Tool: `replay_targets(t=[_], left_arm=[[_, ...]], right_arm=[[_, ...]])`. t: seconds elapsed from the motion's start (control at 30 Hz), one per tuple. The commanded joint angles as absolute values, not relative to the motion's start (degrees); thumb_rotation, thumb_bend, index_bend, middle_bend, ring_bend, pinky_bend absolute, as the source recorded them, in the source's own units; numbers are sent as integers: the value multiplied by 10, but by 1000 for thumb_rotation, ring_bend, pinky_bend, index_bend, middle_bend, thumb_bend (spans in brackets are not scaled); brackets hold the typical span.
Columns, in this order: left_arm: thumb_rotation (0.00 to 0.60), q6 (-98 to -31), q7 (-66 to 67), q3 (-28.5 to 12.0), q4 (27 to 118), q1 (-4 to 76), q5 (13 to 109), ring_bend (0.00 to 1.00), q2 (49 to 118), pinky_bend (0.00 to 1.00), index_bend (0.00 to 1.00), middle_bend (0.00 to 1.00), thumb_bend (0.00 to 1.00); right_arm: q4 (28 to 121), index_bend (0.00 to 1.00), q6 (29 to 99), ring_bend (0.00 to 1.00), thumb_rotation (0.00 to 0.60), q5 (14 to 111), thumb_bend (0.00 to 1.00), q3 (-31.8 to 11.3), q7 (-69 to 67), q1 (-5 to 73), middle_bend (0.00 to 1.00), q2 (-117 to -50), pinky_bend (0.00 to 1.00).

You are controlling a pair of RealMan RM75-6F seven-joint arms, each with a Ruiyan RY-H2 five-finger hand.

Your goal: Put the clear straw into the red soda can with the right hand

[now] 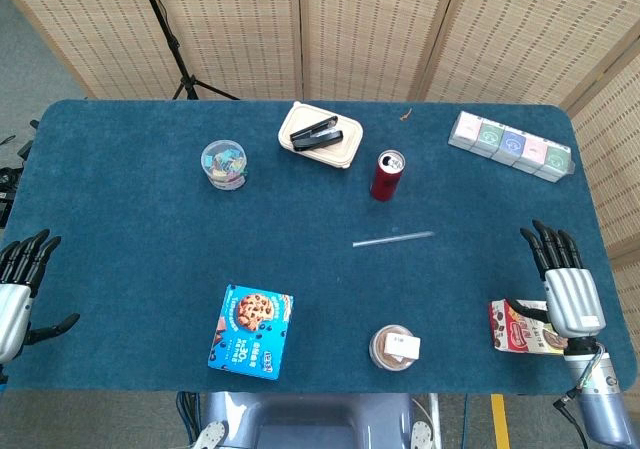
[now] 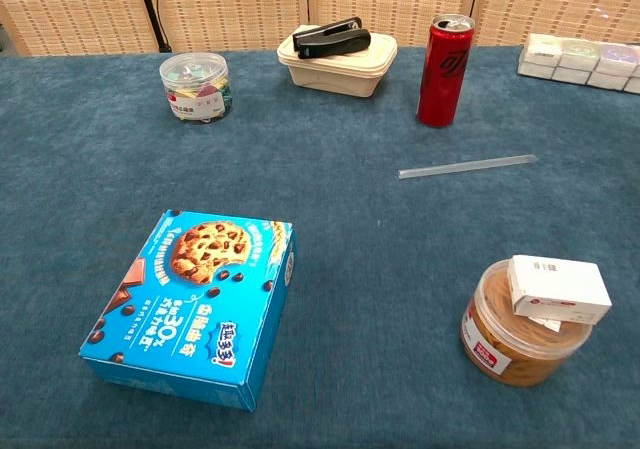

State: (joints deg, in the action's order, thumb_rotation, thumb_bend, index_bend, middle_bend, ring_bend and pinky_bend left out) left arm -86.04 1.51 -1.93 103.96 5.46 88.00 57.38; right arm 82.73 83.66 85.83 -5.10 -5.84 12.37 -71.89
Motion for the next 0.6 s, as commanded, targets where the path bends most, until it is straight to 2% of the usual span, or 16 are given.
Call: replay_targets(t=[0.03, 0.27, 0.5, 0.6], left_arm=[[600, -859, 12, -19, 1040, 55, 879, 0, 572, 0, 0, 0, 0], [600, -864, -4, -18, 1036, 51, 880, 0, 568, 0, 0, 0, 0], [600, -859, -30, -18, 1030, 53, 882, 0, 561, 0, 0, 0, 0], [600, -851, -34, -19, 1031, 56, 875, 0, 560, 0, 0, 0, 0]], right_arm=[[827, 38, 835, 0, 600, 860, 0, -49, -57, 123, 0, -719, 0], [826, 71, 814, 0, 600, 868, 0, -45, -65, 133, 0, -727, 0], [853, 124, 725, 0, 600, 866, 1, -59, -69, 193, 0, -730, 0], [876, 144, 666, 0, 600, 848, 91, -67, -61, 225, 0, -724, 0]])
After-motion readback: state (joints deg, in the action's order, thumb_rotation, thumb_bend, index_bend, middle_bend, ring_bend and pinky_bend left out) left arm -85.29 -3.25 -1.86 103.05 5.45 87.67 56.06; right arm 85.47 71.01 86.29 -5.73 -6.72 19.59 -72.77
